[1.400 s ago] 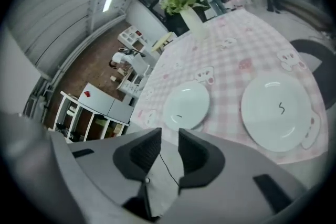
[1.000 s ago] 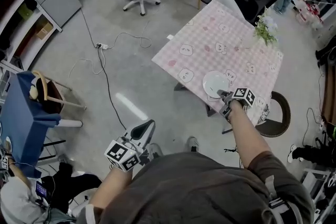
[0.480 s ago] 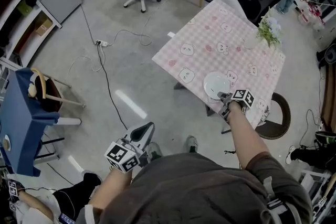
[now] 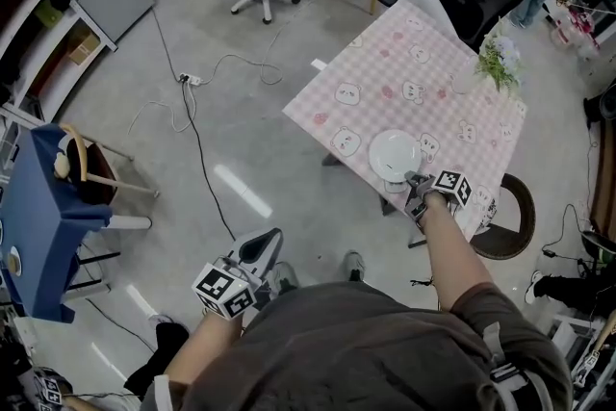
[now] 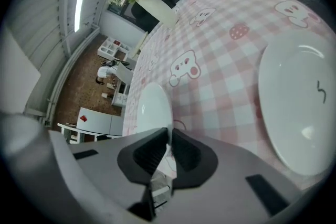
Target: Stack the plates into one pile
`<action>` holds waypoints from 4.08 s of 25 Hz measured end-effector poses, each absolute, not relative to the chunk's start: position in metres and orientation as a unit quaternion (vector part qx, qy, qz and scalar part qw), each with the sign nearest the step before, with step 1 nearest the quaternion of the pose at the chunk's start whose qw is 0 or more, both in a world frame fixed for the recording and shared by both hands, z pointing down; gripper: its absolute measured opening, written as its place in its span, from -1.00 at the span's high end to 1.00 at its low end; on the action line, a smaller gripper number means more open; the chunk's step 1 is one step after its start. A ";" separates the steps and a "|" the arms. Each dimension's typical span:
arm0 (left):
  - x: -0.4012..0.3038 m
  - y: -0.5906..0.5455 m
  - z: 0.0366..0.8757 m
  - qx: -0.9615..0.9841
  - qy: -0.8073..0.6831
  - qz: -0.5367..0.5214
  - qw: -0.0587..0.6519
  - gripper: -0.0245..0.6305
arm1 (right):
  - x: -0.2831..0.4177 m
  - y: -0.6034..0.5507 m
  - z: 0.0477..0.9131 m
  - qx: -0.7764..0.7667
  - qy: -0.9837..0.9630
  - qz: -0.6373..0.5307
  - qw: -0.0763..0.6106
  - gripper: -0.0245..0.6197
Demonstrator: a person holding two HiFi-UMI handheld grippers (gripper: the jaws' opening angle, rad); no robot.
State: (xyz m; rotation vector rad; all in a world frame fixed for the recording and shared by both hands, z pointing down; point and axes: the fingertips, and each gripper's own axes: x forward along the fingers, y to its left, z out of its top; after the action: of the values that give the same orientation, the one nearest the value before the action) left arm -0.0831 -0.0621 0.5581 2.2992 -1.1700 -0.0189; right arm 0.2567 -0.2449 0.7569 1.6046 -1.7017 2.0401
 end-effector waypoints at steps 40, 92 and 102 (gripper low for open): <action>0.040 -0.066 0.543 0.908 -0.332 0.020 0.256 0.91 | 0.437 -0.102 0.723 0.494 -0.563 0.660 -0.063 0.87; 0.050 -0.098 0.325 0.942 -0.332 -0.039 0.037 0.91 | 0.209 -0.148 0.351 0.329 -0.941 0.080 0.026 0.95; 0.058 -0.094 0.334 0.940 -0.340 -0.015 0.012 0.91 | 0.188 -0.157 0.347 0.325 -0.942 0.075 0.040 0.95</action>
State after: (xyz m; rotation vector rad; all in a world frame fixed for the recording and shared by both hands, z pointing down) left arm 0.0579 -0.0943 0.3340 2.9324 -1.0596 -0.0479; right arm 0.1884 -0.1565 0.3471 0.9952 -2.8865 0.2290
